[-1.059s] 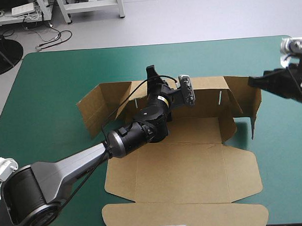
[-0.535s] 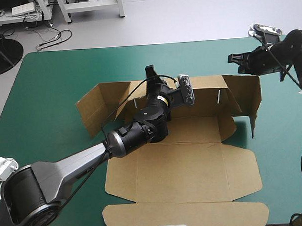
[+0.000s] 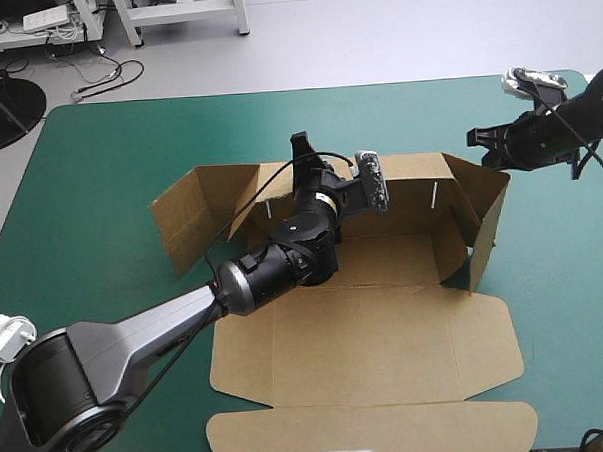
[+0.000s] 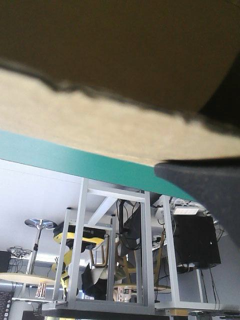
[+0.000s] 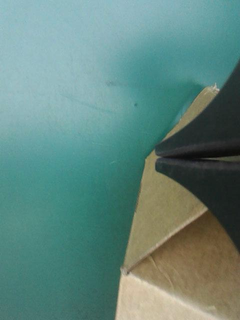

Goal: Fold the box

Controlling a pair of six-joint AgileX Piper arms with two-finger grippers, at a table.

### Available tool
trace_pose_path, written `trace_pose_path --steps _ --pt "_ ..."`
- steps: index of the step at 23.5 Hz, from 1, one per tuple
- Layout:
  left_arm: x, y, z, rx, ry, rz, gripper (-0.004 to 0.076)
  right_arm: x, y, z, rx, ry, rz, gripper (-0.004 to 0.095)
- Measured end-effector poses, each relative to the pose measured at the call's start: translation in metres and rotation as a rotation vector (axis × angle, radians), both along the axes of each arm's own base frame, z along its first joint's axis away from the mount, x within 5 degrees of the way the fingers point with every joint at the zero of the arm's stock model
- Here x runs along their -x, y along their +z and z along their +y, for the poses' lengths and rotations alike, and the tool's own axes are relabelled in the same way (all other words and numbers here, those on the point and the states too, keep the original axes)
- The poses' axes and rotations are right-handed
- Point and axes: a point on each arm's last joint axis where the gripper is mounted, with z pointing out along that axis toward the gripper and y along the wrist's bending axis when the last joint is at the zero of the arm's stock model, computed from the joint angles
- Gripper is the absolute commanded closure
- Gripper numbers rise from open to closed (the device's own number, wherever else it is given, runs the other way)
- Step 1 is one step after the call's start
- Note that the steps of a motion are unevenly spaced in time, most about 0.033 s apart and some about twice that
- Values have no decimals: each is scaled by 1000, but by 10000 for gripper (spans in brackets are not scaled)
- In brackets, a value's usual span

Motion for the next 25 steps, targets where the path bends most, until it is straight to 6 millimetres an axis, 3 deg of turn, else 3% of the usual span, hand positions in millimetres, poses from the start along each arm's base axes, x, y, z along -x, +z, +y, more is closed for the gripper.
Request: trace_pose_path --steps 5,7,13,19,22,25 --pt "-5 -14 -6 -51 6 6 734 20 -28 6 -18 55 28 928" --pt "-7 -17 -7 -49 14 7 734 39 -43 10 -14 85 -18 928" --pt "-7 -16 -8 -30 20 8 734 66 -70 25 -111 130 -253 928" --pt "-7 -16 -8 -30 20 8 734 81 -70 30 -96 199 -347 908" --pt "-7 -16 -8 -30 18 6 733 89 -61 30 -52 226 -383 811" --pt "-7 -16 -8 -33 17 3 734 98 -53 30 -5 251 -408 630"
